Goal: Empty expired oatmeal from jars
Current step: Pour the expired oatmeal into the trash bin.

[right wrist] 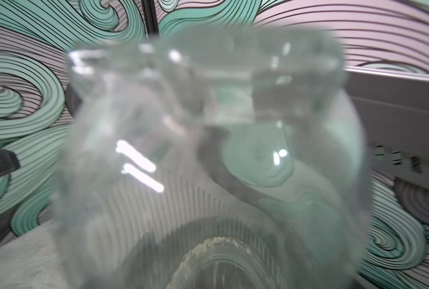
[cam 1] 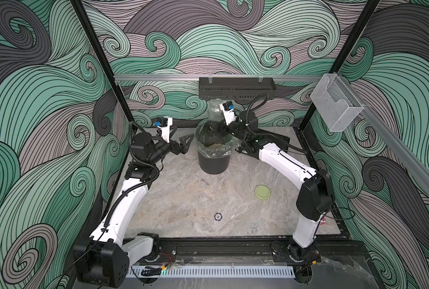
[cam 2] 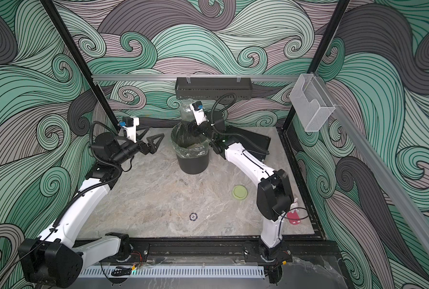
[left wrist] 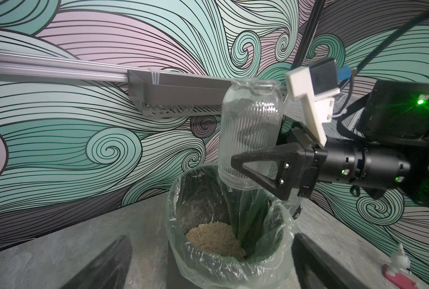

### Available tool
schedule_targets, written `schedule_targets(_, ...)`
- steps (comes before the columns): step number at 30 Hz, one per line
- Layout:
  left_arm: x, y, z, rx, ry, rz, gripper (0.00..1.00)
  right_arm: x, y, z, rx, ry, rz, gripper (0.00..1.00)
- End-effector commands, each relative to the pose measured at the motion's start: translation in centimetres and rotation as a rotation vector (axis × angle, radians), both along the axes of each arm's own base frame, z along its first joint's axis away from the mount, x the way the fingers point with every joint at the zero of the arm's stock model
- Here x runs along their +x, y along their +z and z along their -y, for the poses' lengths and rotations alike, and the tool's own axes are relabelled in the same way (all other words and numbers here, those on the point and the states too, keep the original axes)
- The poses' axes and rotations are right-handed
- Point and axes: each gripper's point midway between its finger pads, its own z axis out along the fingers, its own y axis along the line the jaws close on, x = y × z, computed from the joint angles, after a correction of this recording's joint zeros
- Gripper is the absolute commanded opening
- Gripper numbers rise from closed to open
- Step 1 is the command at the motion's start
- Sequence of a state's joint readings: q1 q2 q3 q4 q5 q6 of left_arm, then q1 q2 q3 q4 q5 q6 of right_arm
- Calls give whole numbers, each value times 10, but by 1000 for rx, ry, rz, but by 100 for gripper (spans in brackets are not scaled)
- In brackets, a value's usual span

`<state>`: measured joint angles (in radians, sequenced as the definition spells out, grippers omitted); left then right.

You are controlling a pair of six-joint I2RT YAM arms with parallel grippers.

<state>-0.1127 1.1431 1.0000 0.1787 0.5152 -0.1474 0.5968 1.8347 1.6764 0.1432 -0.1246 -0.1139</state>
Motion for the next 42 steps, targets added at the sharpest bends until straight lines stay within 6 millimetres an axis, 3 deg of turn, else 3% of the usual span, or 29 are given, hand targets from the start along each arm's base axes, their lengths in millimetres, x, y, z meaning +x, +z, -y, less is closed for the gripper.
schedule_targets(1,-3,28,0,-6,-7,64,98,-19,53,3,46,10,134,27)
schedule_targets(2,-2,27,0,-4,-7,63,99,-20,62,10,189,60,111,27)
schedule_targets(3,-2,27,0,-4,-7,63,99,-21,64,10,206,66,116,27)
schedule_targets(5,-1,28,1,-8,-13,62,99,-26,52,-4,23,58,128,28)
schedule_targets(9,-1,28,1,-1,-17,68,99,-23,56,4,111,58,116,28)
schedule_targets(12,-2,30,1,9,-15,74,98,-25,41,-5,-107,20,149,28)
schedule_targets(15,-1,28,1,13,-14,73,99,-28,59,0,102,99,112,28)
schedule_targets(17,-1,30,1,10,-18,73,99,-28,44,-10,-130,37,142,28)
schedule_targets(18,-1,30,2,10,-23,75,98,-31,40,-14,-156,55,132,29)
schedule_targets(21,-1,30,3,9,-24,76,99,-32,42,-11,-74,63,120,30)
schedule_targets(24,-2,31,2,11,-23,79,99,-25,49,-1,152,116,51,30)
schedule_targets(27,-4,33,2,11,-23,83,99,-29,35,-13,-84,53,92,30)
schedule_targets(30,-3,33,3,11,-30,76,98,-25,45,-2,66,50,73,29)
schedule_targets(32,-3,35,4,12,-35,79,99,-28,40,-8,-16,56,83,30)
schedule_targets(35,-1,34,4,15,-36,78,99,-30,40,-10,24,86,71,29)
schedule_targets(37,-1,32,6,19,-50,76,99,-35,33,-19,-120,70,116,30)
schedule_targets(40,0,31,10,27,-71,72,99,-34,31,-19,-146,60,123,30)
schedule_targets(42,2,31,12,25,-79,71,99,-31,35,-13,-66,66,91,31)
